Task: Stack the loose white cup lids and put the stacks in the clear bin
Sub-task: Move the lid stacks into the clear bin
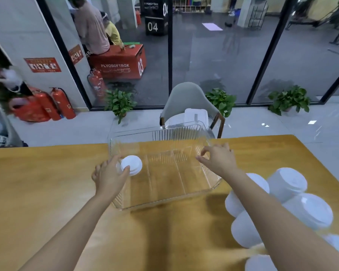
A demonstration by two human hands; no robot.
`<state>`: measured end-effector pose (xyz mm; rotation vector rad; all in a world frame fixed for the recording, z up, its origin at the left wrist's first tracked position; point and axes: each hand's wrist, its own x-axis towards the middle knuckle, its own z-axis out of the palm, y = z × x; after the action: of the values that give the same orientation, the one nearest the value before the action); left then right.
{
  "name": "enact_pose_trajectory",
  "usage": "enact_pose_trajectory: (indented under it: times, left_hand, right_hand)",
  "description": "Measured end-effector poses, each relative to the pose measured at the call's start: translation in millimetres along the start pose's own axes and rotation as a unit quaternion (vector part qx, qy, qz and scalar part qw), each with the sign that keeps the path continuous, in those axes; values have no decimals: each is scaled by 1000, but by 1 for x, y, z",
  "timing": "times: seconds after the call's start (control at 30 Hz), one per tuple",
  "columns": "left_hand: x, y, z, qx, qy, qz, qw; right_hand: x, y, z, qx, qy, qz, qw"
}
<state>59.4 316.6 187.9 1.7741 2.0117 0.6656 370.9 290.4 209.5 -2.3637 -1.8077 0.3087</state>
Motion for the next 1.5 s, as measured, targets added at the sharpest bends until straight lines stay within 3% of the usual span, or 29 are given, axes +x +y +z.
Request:
enact_pose_trajectory:
  times: [0.3, 0.57, 0.73, 0.87, 0.97, 1.1, 1.27, 1.4, 1.5]
  left_hand:
    - [-53, -78, -24, 31, -25, 51, 998]
    - [-91, -105, -19, 55, -27, 71, 996]
    - [-95, -109, -20, 129, -4, 98, 987]
    - [-110, -101, -14, 270, 51, 242, 931]
    - [-140, -102, 17, 279, 48, 356, 891]
    - [-169, -128, 66, 264, 16, 364, 893]
    - [-175, -152, 91, 242, 156, 447, 847]
    - [-182, -160, 99, 228, 215, 478, 821]
    - [-185, -157, 98, 213, 236, 485, 815]
  right_hand:
    - [-107, -41, 43, 1, 22, 48, 999]
    - [-160, -38, 64, -5, 35, 56, 998]
    - [-170, -30, 80, -19, 50, 43, 998]
    - [-174, -33, 92, -45, 78, 21, 996]
    - [-191, -37, 114, -75, 132, -85, 985]
    - [-213, -30, 161, -92, 166, -201, 961]
    - [-210, -17, 204, -85, 226, -247, 939]
    - [-214, -18, 215, -71, 293, -237, 924]
    - [-218, -23, 219, -83, 295, -210, 928]
